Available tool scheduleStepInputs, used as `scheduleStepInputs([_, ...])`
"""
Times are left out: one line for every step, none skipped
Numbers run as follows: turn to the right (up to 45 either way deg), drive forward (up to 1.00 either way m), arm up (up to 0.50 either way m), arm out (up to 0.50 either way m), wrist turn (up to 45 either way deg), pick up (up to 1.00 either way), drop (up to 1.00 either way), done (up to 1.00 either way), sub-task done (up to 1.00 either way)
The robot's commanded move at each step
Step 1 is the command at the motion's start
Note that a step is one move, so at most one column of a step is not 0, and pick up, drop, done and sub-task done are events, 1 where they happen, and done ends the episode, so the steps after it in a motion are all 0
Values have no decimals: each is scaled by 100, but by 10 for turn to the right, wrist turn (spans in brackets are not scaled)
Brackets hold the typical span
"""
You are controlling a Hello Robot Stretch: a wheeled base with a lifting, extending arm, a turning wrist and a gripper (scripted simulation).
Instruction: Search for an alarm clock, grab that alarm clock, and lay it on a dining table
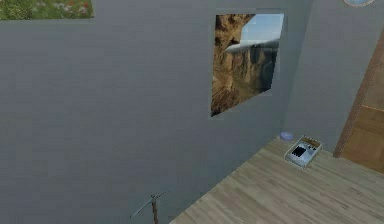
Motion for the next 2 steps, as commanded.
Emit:
scheduleStepInputs([0, 0, 50, 0, 0, 0, 0, 0, 0])
scheduleStepInputs([0, 0, 30, 0, 0, 0, 0, 0, 0])
